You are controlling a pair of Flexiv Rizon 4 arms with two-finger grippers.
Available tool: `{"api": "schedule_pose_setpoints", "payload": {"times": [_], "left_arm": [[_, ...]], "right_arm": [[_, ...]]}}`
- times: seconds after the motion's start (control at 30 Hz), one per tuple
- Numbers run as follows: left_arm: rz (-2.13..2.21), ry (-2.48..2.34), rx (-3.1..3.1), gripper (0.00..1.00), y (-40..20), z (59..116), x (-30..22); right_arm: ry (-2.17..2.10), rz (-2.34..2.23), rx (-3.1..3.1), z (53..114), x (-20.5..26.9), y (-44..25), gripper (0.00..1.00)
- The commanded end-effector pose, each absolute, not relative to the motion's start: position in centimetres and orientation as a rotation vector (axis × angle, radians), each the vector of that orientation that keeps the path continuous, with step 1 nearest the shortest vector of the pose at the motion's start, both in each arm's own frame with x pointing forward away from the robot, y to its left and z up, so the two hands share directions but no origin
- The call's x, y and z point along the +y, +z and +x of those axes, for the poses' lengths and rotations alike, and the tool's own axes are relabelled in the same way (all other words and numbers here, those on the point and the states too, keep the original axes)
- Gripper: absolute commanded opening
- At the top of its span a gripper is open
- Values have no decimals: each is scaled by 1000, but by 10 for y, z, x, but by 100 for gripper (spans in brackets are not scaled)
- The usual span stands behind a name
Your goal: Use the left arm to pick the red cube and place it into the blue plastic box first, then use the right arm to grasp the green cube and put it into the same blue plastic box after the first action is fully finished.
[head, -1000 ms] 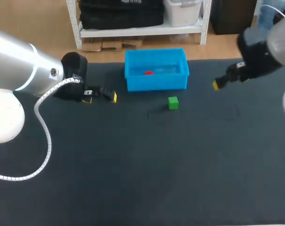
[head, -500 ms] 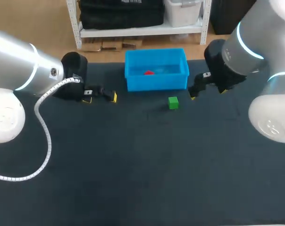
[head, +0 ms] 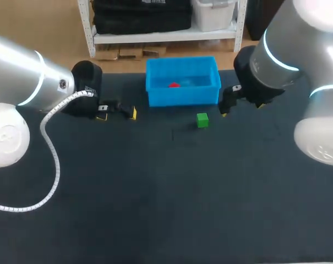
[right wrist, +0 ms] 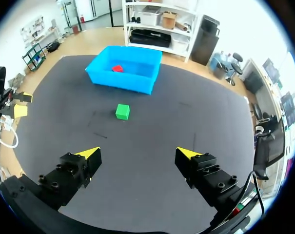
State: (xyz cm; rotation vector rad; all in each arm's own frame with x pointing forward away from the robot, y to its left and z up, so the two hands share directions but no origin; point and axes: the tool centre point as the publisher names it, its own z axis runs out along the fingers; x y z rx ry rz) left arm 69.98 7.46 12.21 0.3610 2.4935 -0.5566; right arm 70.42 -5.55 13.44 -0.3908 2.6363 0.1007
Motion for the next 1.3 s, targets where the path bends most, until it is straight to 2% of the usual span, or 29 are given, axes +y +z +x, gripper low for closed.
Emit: {"api": "schedule_pose_setpoints", "payload": {"times": [0.03, 0.63, 1.3], "left_arm": [[366, -566, 2490, 100, 122, 701, 76], [366, -566, 2490, 100, 122, 701, 76], [366, -566, 2490, 100, 122, 701, 76]], "right_arm": [[108, -347, 2665, 703, -54, 129, 100], [43, -178, 2918, 740, 4, 85, 100], [45, -192, 2869, 794, 18, 30, 100]]}}
